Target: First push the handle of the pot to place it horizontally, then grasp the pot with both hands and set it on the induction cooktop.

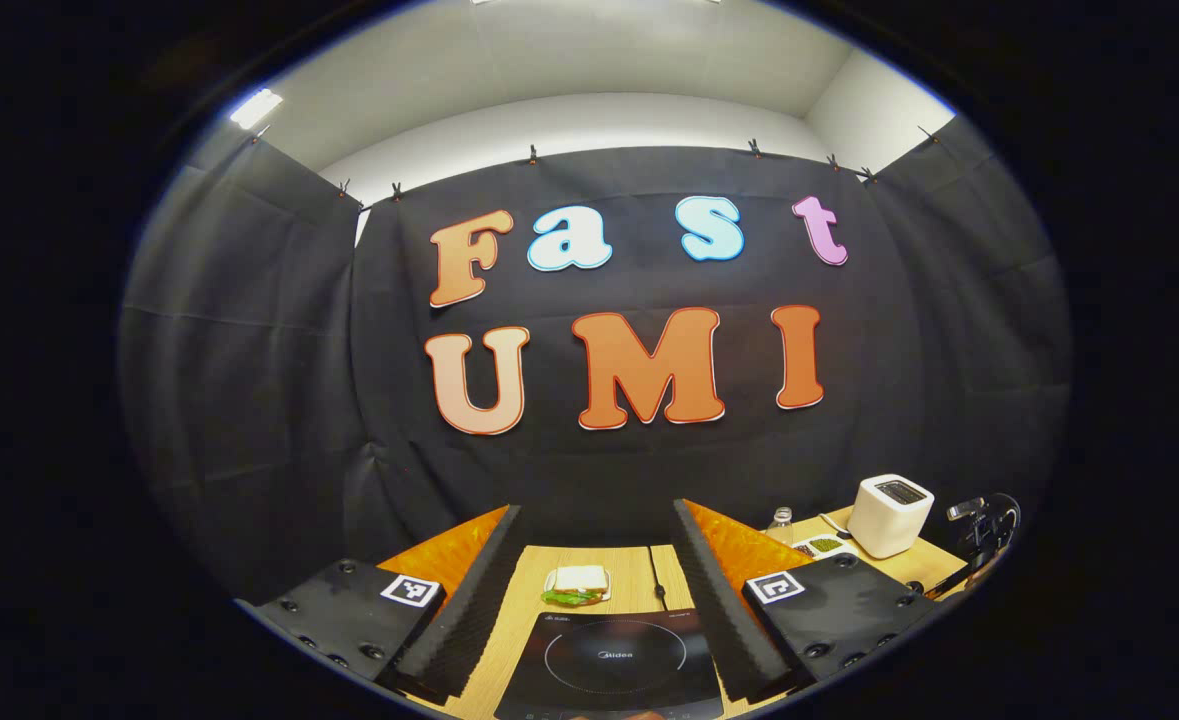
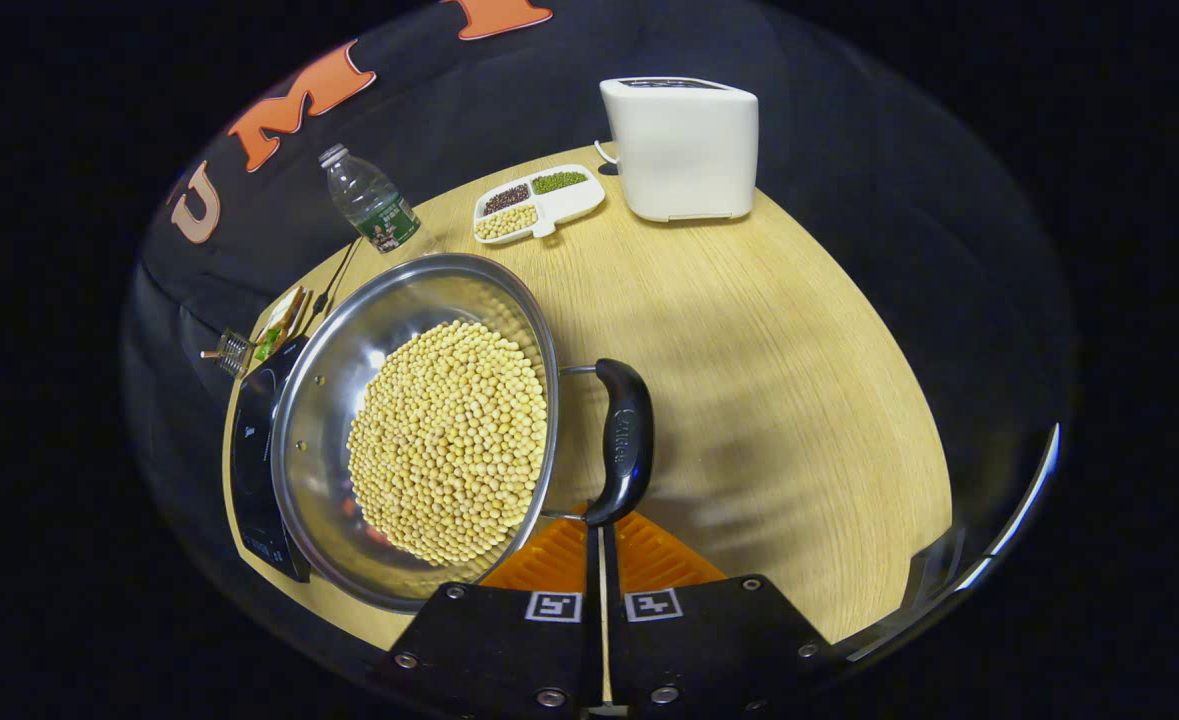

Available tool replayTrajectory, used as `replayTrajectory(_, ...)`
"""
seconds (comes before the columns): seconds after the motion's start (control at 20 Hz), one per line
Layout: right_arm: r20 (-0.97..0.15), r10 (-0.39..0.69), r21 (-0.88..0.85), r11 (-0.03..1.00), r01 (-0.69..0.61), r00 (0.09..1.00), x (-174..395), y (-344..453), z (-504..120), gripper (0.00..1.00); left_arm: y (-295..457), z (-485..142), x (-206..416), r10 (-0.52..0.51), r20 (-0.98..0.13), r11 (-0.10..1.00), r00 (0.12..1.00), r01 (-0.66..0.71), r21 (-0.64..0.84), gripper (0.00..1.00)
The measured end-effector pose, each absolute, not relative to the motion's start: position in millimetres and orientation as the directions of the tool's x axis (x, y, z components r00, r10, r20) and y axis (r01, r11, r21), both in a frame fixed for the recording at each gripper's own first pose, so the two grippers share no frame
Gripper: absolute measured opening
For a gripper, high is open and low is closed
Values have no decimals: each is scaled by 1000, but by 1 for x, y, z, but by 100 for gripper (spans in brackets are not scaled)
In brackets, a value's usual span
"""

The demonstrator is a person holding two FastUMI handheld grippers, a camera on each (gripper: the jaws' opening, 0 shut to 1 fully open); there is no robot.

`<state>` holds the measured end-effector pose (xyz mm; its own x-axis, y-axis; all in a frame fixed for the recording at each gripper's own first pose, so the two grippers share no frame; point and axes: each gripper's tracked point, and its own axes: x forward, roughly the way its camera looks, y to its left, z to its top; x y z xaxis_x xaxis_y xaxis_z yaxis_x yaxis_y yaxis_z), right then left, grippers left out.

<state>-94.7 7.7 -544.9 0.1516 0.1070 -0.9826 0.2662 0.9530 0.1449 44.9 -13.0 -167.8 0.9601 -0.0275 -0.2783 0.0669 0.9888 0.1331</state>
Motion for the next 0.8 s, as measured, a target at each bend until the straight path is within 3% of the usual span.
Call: replayTrajectory(0.8,-970,21,88,959,268,243,-41,-15,-556,2,-64,-268,49,-116,-459,984,881,164,67,99)
